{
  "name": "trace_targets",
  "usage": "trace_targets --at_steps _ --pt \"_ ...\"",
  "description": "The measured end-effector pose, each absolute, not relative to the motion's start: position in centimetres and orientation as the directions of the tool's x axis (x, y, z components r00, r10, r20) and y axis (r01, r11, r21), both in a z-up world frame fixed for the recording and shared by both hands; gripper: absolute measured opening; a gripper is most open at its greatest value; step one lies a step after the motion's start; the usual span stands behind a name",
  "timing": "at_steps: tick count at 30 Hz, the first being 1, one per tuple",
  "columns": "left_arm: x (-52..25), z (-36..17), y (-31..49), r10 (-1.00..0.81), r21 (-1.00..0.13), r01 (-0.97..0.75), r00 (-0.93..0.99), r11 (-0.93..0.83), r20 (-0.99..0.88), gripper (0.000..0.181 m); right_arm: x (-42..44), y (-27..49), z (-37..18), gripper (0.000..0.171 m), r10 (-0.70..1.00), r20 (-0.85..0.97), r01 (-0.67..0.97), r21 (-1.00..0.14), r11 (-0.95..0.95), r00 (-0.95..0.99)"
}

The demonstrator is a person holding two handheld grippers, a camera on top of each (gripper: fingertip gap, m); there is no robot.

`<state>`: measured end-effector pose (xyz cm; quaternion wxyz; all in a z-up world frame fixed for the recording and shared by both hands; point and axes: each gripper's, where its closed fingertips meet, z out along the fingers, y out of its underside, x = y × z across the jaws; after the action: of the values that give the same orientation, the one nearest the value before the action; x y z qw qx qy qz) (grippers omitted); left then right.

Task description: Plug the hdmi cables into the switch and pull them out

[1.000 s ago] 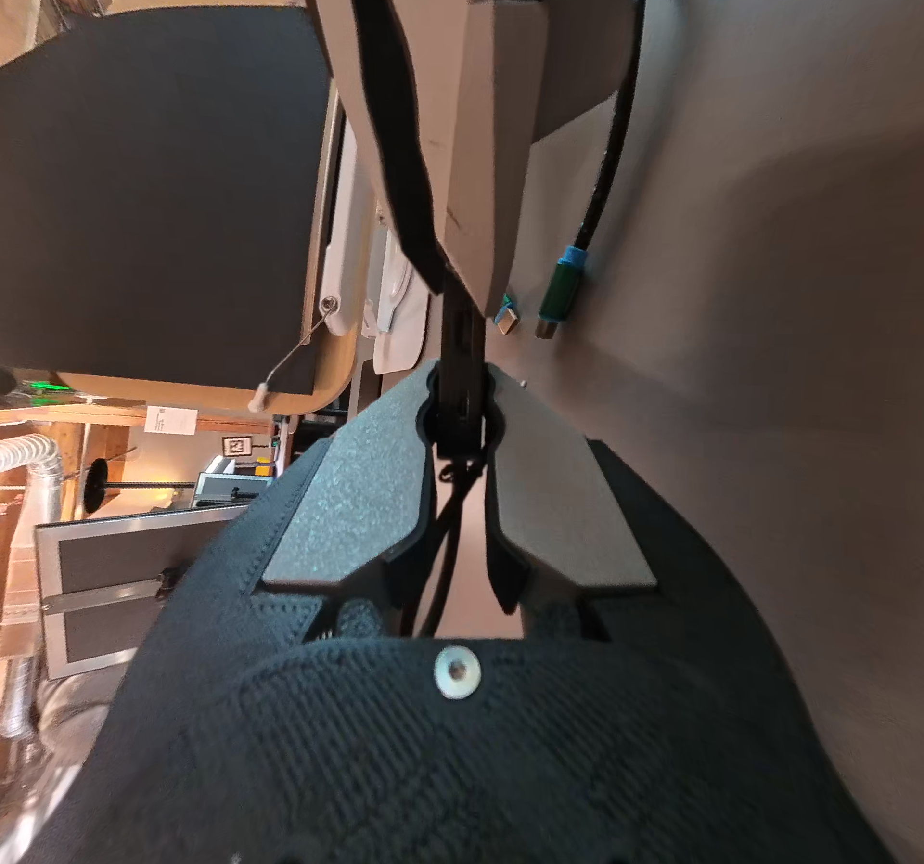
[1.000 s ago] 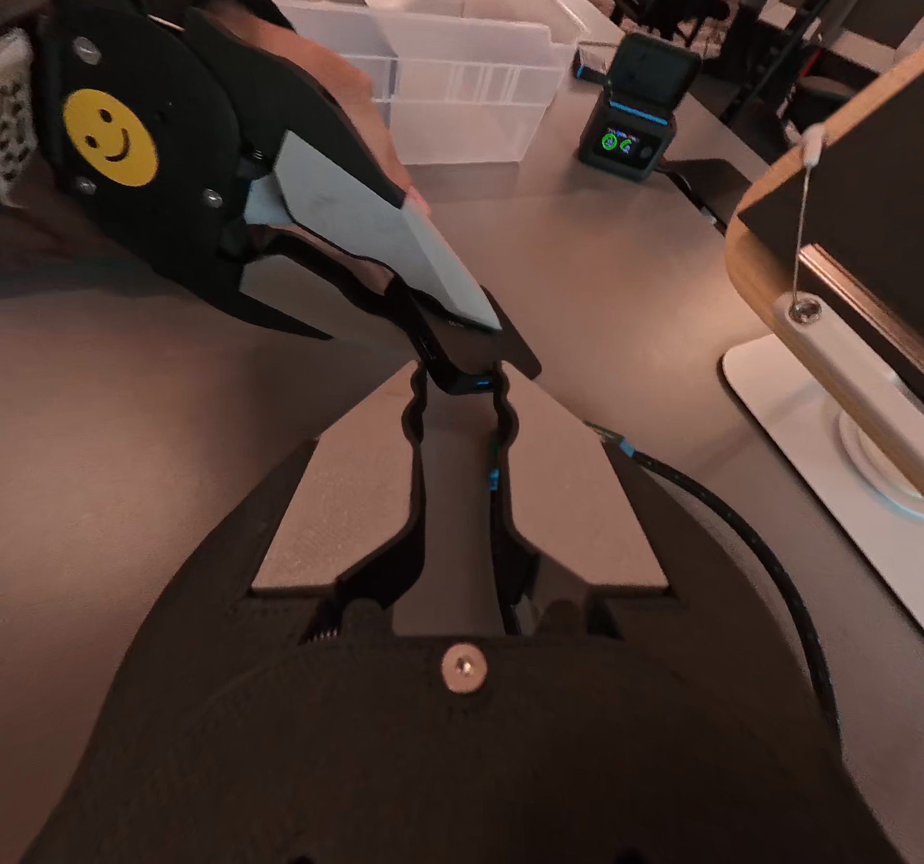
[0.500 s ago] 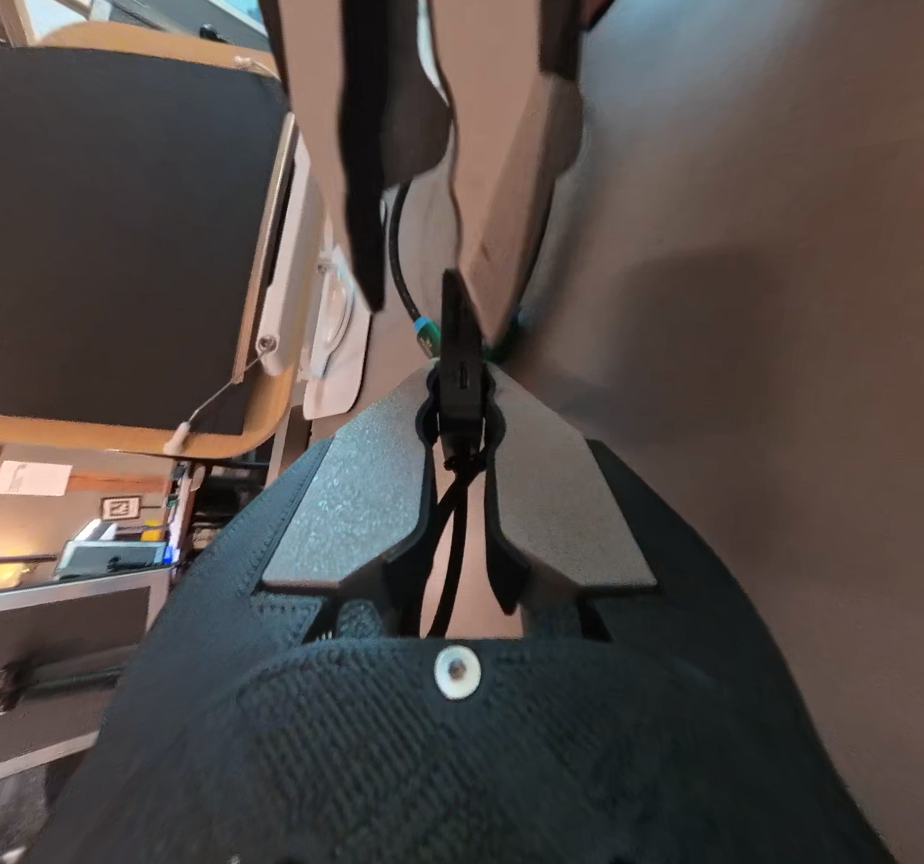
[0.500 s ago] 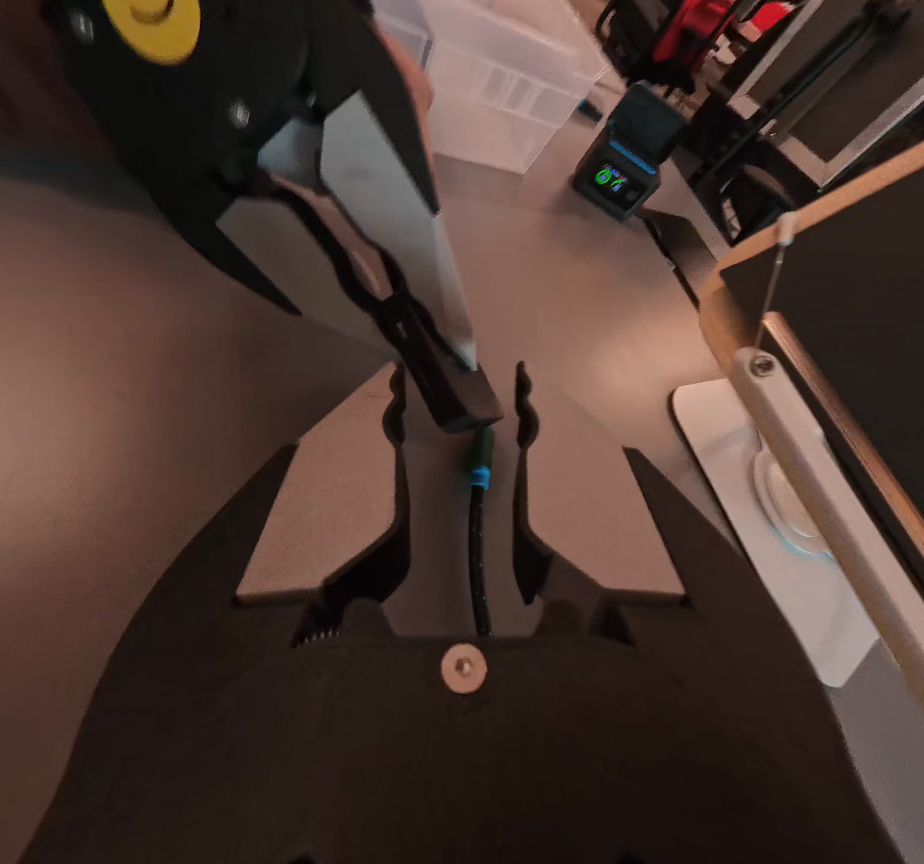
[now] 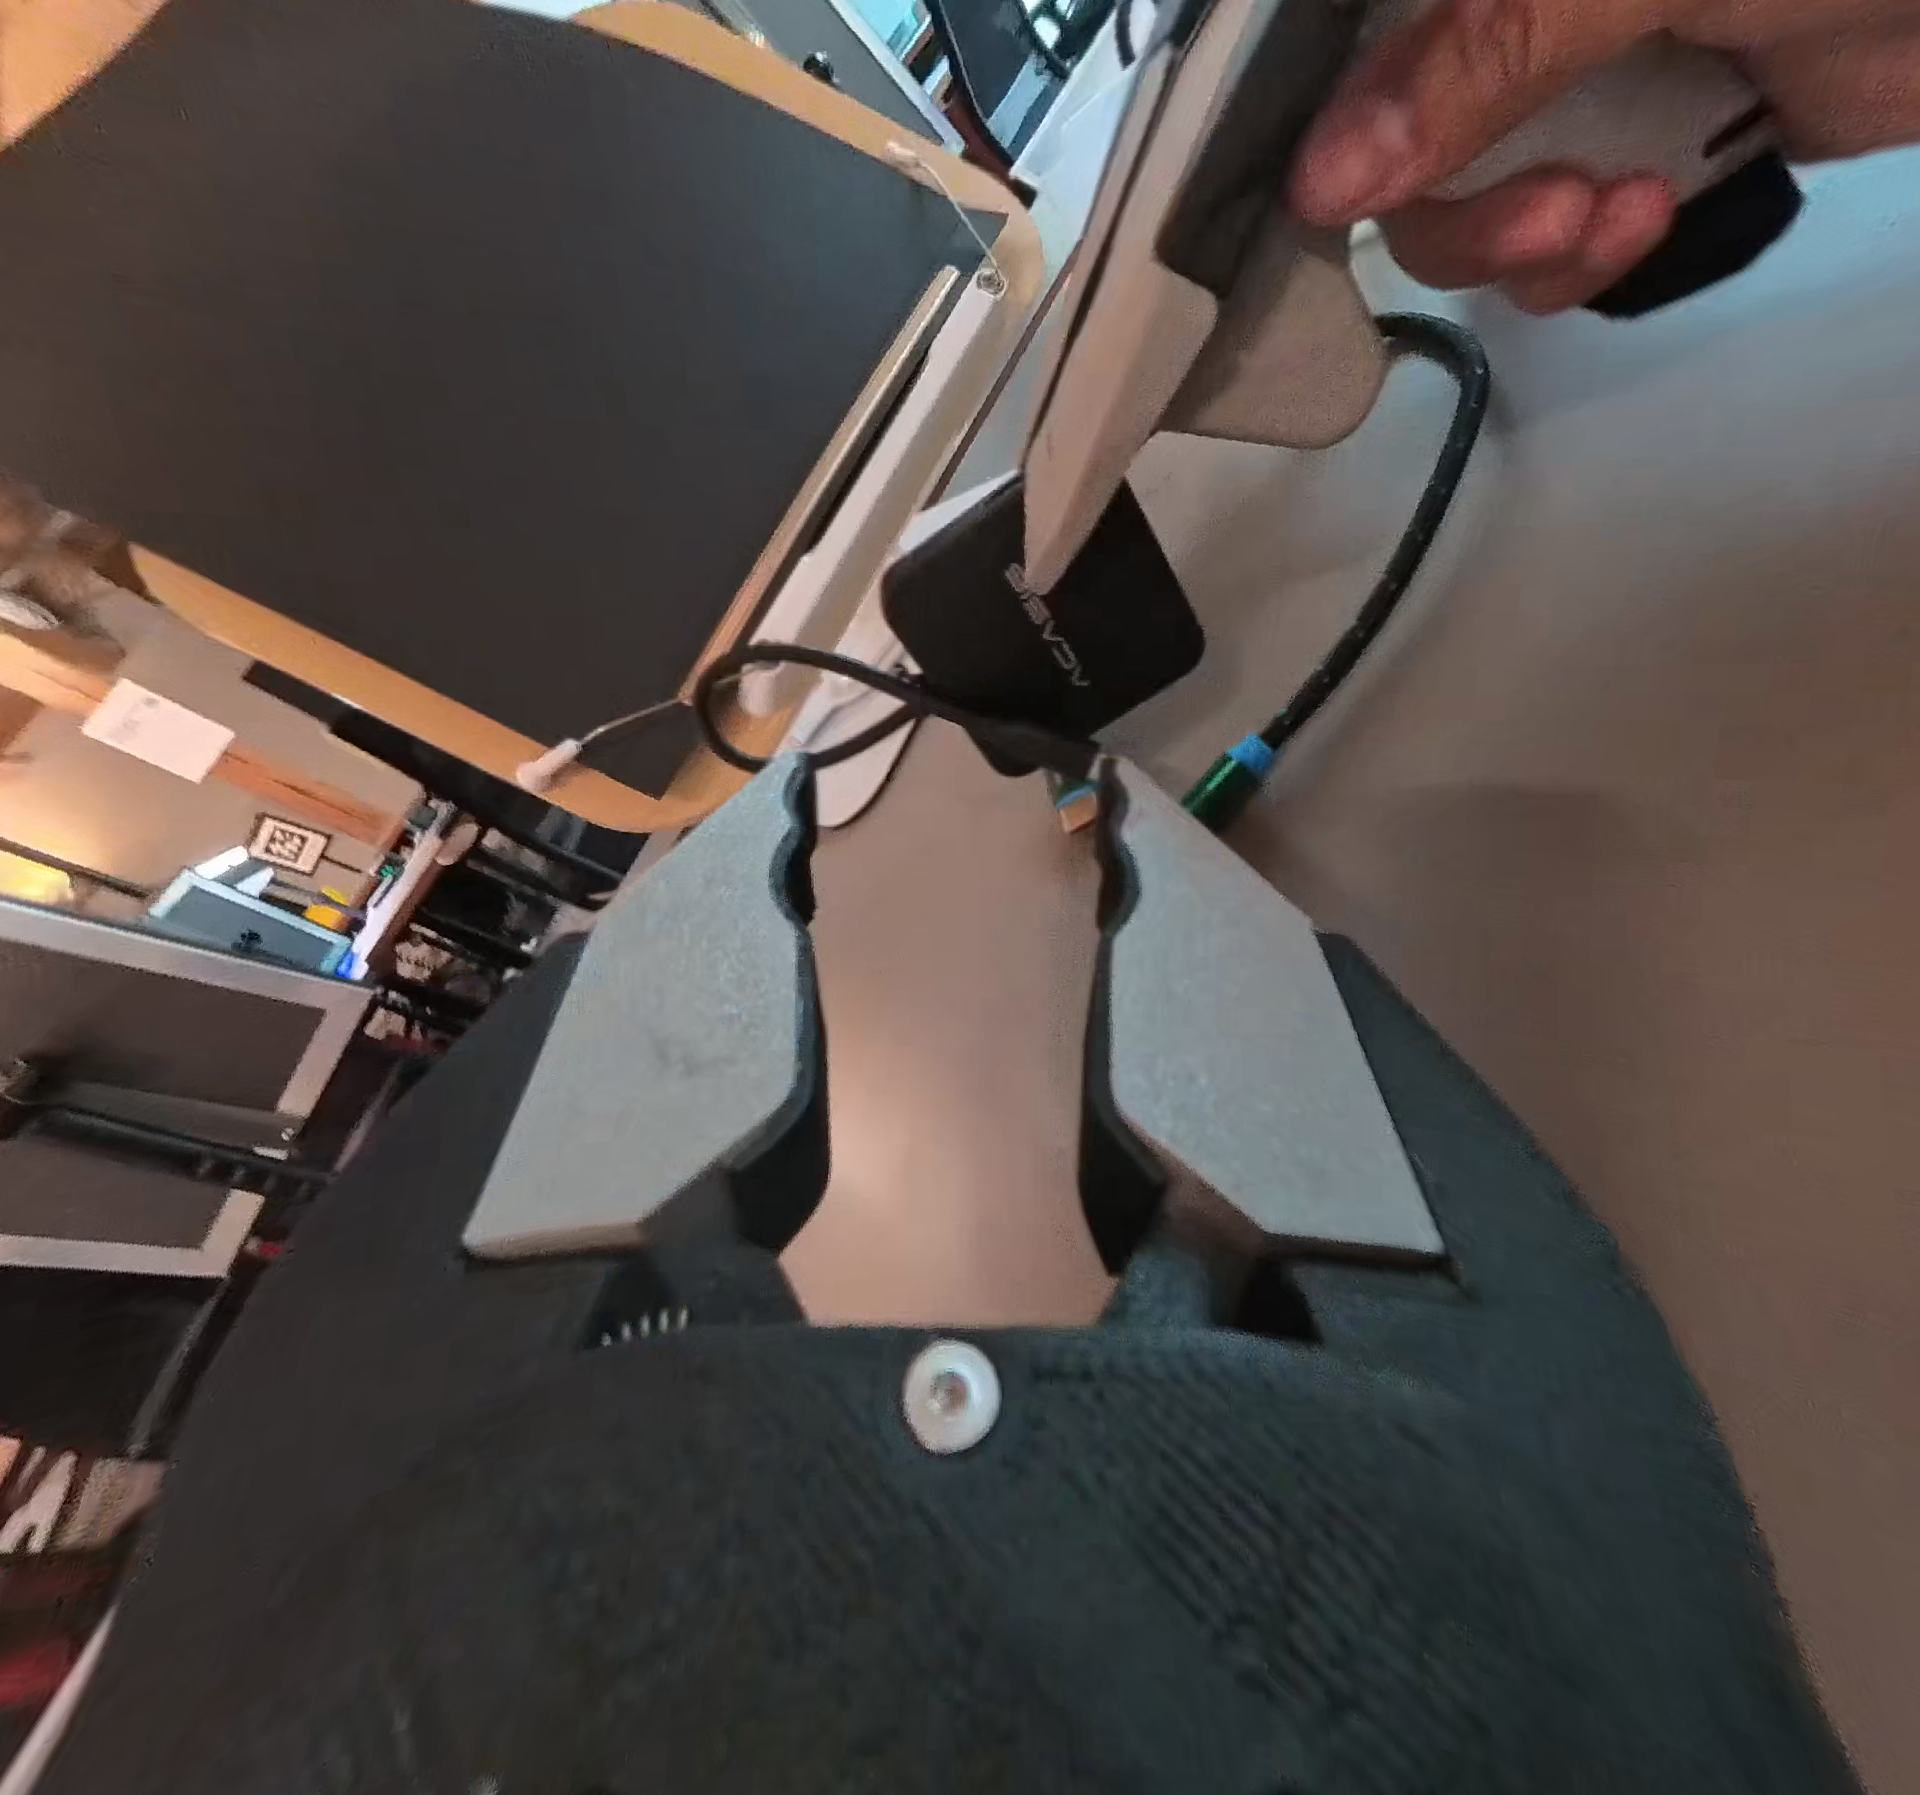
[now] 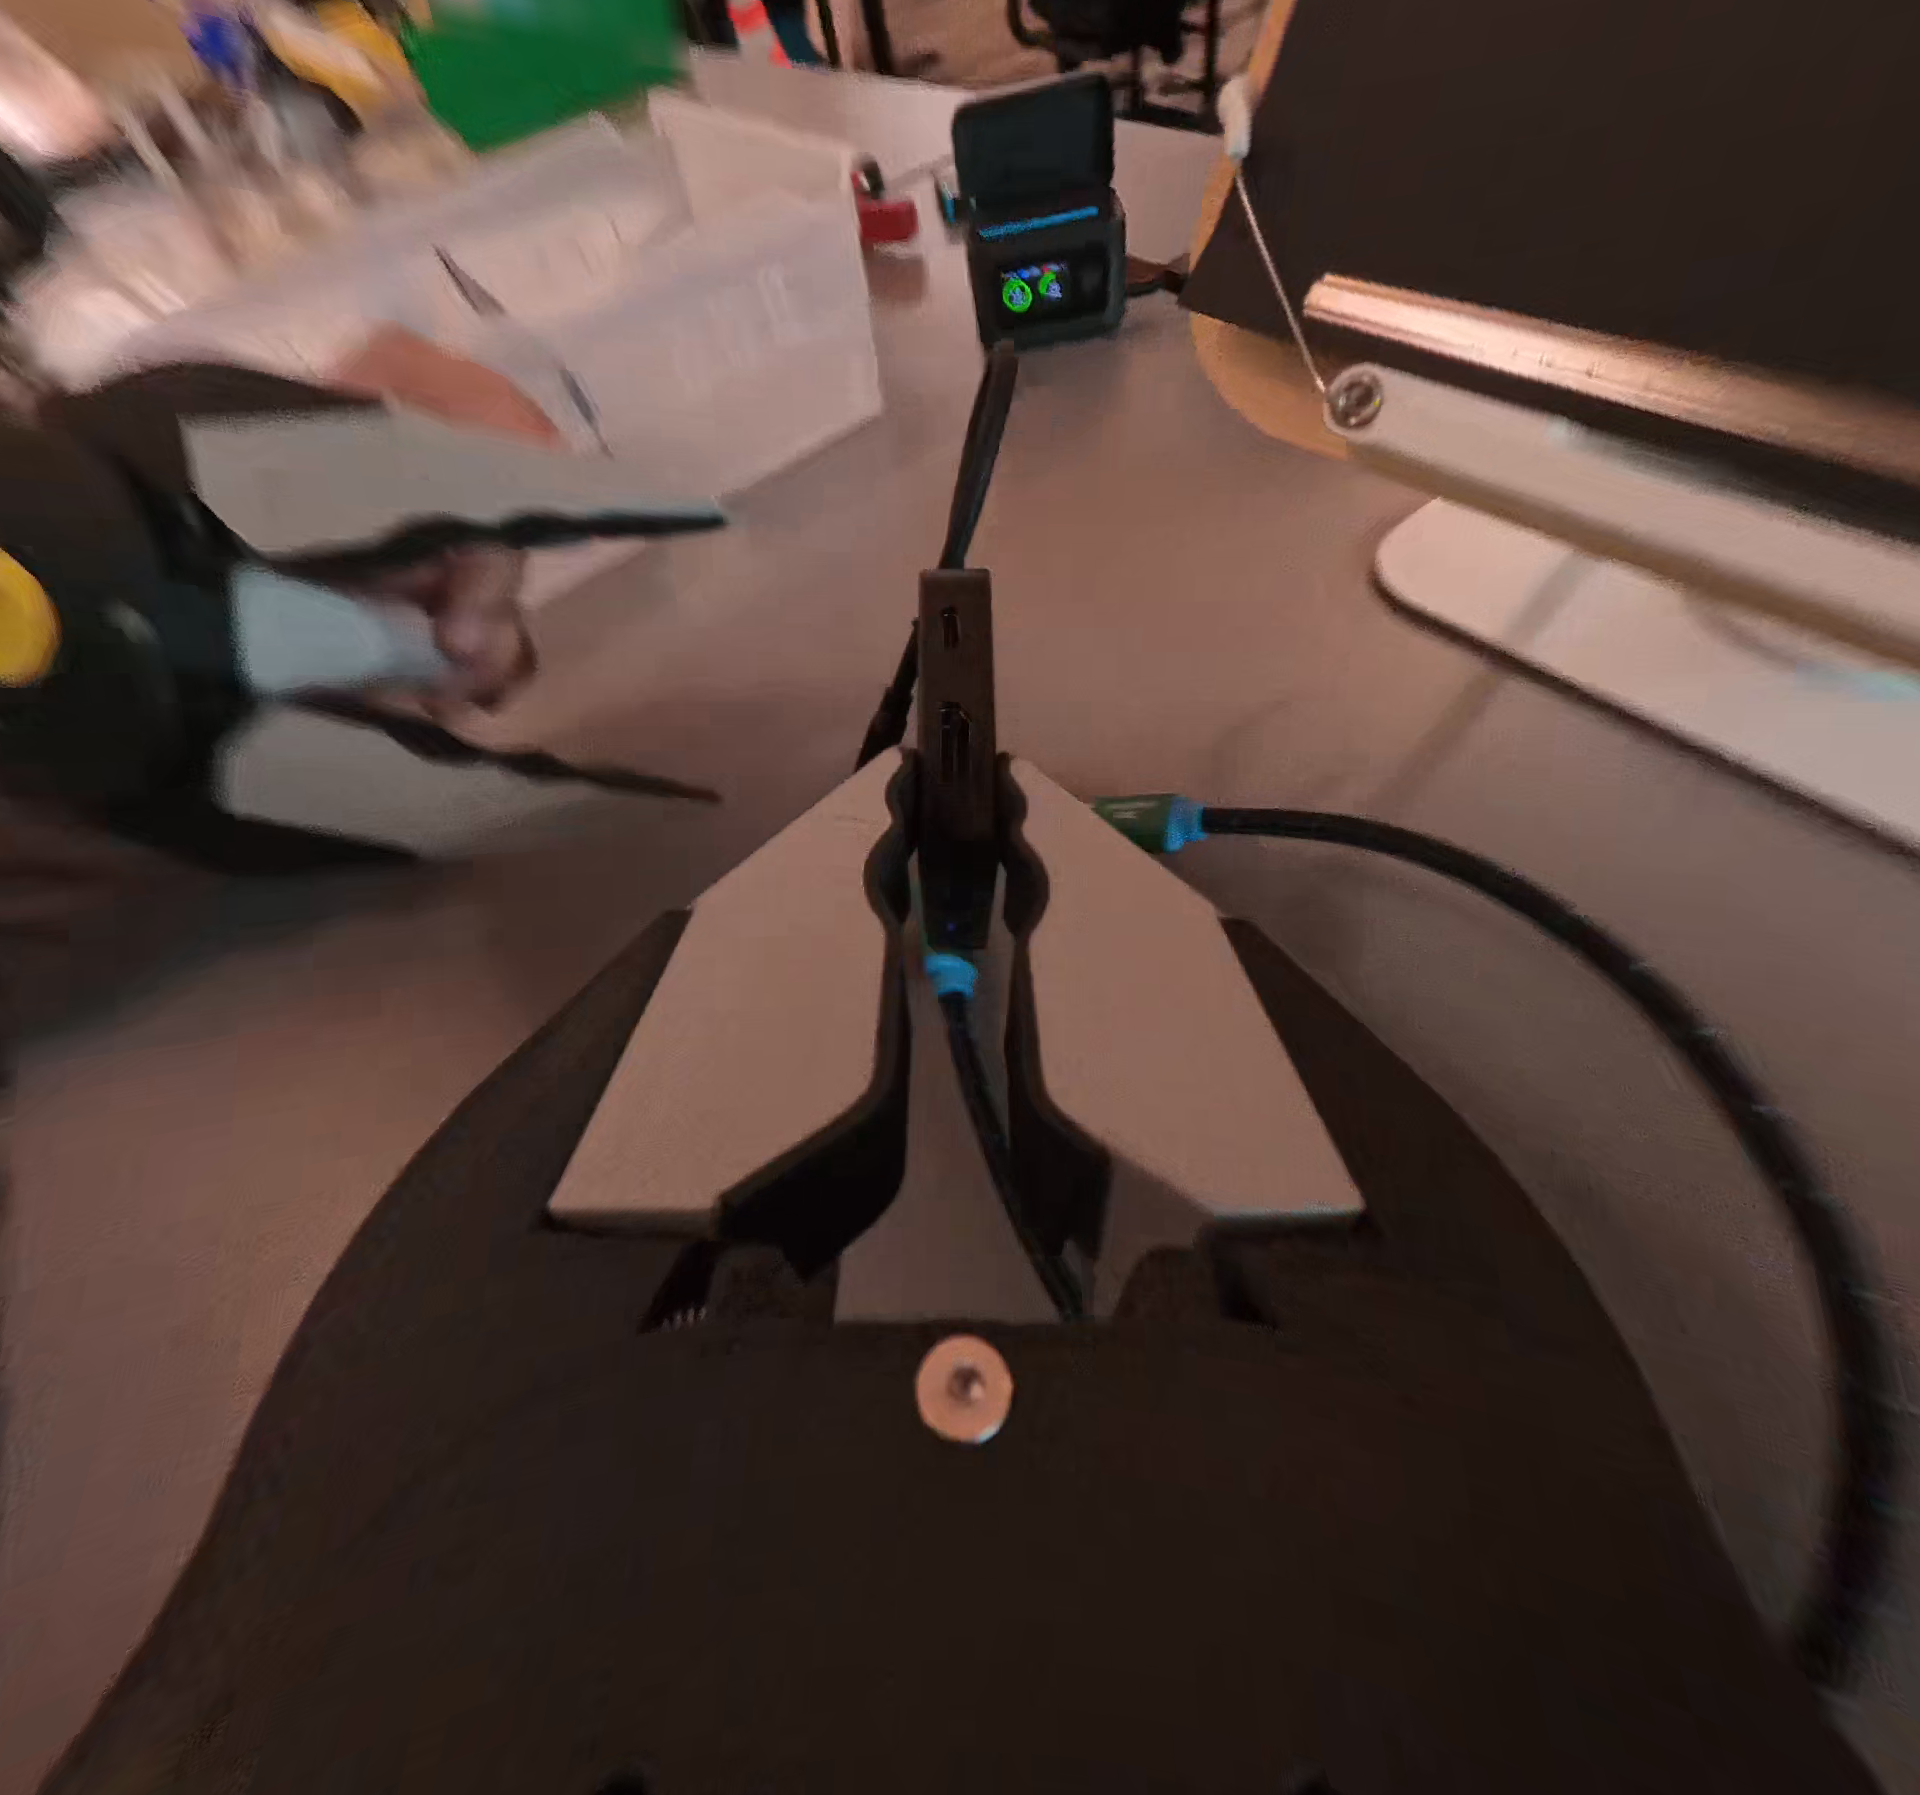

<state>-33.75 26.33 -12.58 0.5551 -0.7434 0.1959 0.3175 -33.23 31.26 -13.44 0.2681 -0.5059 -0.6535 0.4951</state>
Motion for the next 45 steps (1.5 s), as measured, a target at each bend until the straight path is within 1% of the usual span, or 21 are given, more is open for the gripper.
trace_targets --at_steps 2,4,6,11,13,21,23,24,25,28,30,33,36,37,41,45 --pt "-33.4 -13.0 27.1 0.074 -0.723 -0.611 0.745 -0.324 -0.663 0.056 -33.2 30.9 -13.0 0.011 0.871 -0.323 0.411 -0.898 -0.158 -0.37" --pt "-33.2 -13.6 27.9 0.093 -0.744 -0.574 0.767 -0.342 -0.635 0.059 -33.2 30.3 -12.8 0.011 0.817 -0.421 0.419 -0.874 -0.248 -0.394" --pt "-33.3 -13.9 28.4 0.118 -0.758 -0.544 0.78 -0.359 -0.615 0.062 -33.5 29.7 -12.9 0.011 0.788 -0.475 0.426 -0.853 -0.302 -0.391" --pt "-34.4 -14.7 28.6 0.182 -0.806 -0.442 0.822 -0.395 -0.54 0.073 -34.2 28.8 -13.2 0.011 0.76 -0.537 0.404 -0.827 -0.39 -0.366" --pt "-34.7 -15.0 28.6 0.18 -0.813 -0.424 0.833 -0.399 -0.523 0.072 -34.4 28.6 -13.5 0.011 0.748 -0.564 0.405 -0.811 -0.422 -0.349" --pt "-34.9 -15.5 28.7 0.187 -0.818 -0.404 0.841 -0.41 -0.509 0.077 -34.7 28.3 -13.9 0.011 0.752 -0.566 0.398 -0.81 -0.431 -0.337" --pt "-35.5 -15.6 28.6 0.201 -0.804 -0.416 0.823 -0.425 -0.532 0.075 -34.7 28.1 -14.1 0.012 0.751 -0.567 0.407 -0.808 -0.426 -0.339" --pt "-35.9 -15.5 28.6 0.22 -0.803 -0.415 0.814 -0.427 -0.537 0.083 -34.7 28.1 -14.1 0.011 0.755 -0.562 0.405 -0.811 -0.422 -0.339" --pt "-36.3 -15.4 28.5 0.238 -0.808 -0.404 0.813 -0.428 -0.532 0.087 -34.7 28.2 -14.1 0.011 0.763 -0.554 0.4 -0.816 -0.418 -0.333" --pt "-36.5 -15.4 28.3 0.241 -0.828 -0.373 0.834 -0.418 -0.497 0.085 -34.6 28.9 -13.3 0.011 0.785 -0.528 0.35 -0.837 -0.42 -0.323" --pt "-36.3 -15.3 28.3 0.234 -0.835 -0.365 0.843 -0.412 -0.484 0.085 -34.4 28.5 -12.6 0.01 0.759 -0.539 0.339 -0.836 -0.431 -0.365" --pt "-35.9 -15.0 28.6 0.231 -0.84 -0.379 0.842 -0.388 -0.487 0.081 -34.1 27.3 -12.2 0.01 0.731 -0.538 0.34 -0.84 -0.422 -0.42" --pt "-36.2 -14.6 28.5 0.254 -0.83 -0.411 0.816 -0.378 -0.52 0.077 -34.3 26.8 -12.2 0.011 0.748 -0.504 0.323 -0.861 -0.393 -0.433" --pt "-36.2 -14.7 28.4 0.248 -0.825 -0.416 0.814 -0.383 -0.526 0.072 -34.3 26.6 -12.1 0.011 0.748 -0.5 0.321 -0.863 -0.39 -0.436" --pt "-36.4 -14.8 28.4 0.22 -0.801 -0.431 0.807 -0.415 -0.548 0.072 -34.3 26.6 -12.2 0.011 0.743 -0.508 0.325 -0.859 -0.396 -0.436" --pt "-36.1 -14.5 28.3 0.173 -0.79 -0.456 0.811 -0.409 -0.558 0.071 -34.0 26.4 -11.8 0.013 0.723 -0.501 0.33 -0.864 -0.381 -0.476"
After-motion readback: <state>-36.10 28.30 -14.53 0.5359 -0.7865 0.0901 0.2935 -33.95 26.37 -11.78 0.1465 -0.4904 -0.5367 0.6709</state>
